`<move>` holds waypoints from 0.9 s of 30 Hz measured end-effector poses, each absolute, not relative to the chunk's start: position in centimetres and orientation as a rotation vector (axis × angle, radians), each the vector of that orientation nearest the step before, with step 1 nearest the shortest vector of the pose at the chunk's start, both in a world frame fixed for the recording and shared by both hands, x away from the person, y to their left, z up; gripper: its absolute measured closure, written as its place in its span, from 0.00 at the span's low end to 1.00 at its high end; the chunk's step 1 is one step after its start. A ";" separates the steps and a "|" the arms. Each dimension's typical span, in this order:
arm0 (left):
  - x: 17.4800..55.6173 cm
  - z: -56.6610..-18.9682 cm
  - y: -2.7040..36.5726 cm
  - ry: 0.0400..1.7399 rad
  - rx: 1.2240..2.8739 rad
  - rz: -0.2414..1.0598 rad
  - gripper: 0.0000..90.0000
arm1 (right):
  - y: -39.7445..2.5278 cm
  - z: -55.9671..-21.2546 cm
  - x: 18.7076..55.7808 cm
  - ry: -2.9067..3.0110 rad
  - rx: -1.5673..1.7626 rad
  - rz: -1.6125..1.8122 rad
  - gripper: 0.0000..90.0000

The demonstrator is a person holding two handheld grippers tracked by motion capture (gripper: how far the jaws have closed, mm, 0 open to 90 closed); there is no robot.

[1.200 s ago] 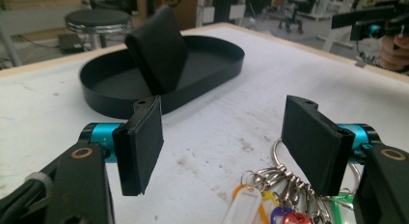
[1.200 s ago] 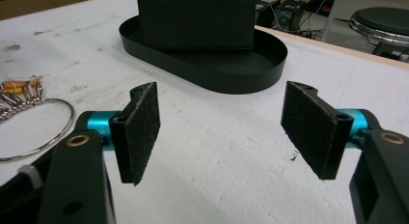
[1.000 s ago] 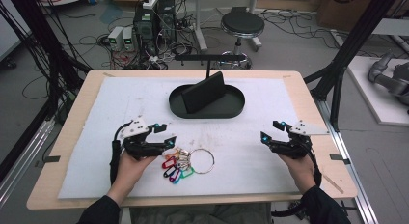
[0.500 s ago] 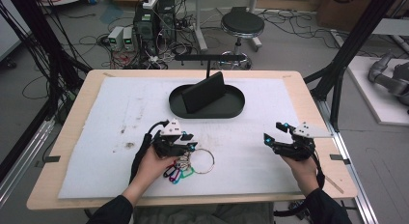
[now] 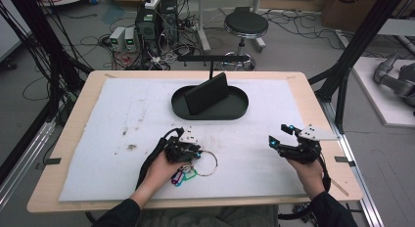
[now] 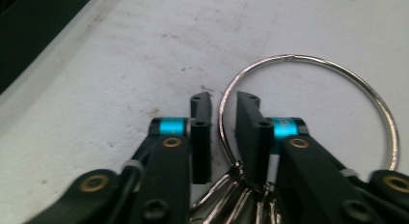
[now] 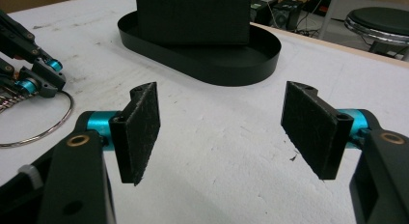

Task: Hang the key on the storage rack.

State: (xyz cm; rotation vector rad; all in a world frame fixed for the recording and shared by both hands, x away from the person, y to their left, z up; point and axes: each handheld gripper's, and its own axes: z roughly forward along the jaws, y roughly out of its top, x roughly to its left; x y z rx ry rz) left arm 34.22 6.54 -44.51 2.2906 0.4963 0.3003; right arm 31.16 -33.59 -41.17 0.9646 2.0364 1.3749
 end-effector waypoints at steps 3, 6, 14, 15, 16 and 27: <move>33.9 -44.5 6.3 0.476 2.306 0.326 0.95 | -33.5 -41.2 31.2 2.039 0.968 1.377 0.34; 33.8 -44.5 6.2 0.472 2.305 0.337 0.96 | -33.3 -41.2 31.3 2.042 0.965 1.378 0.34; 33.6 -43.9 7.3 0.504 2.206 0.339 0.96 | -32.1 -41.0 31.3 2.057 0.934 1.401 0.34; 33.5 -43.7 7.6 0.506 2.186 0.345 0.96 | -31.9 -41.0 31.4 2.057 0.930 1.406 0.34; 33.4 -43.2 8.1 0.512 2.126 0.358 0.96 | -31.4 -40.9 31.3 2.065 0.924 1.423 0.34; 32.2 -41.3 9.7 0.480 1.974 0.427 0.96 | -28.4 -40.4 31.2 2.114 0.850 1.481 0.34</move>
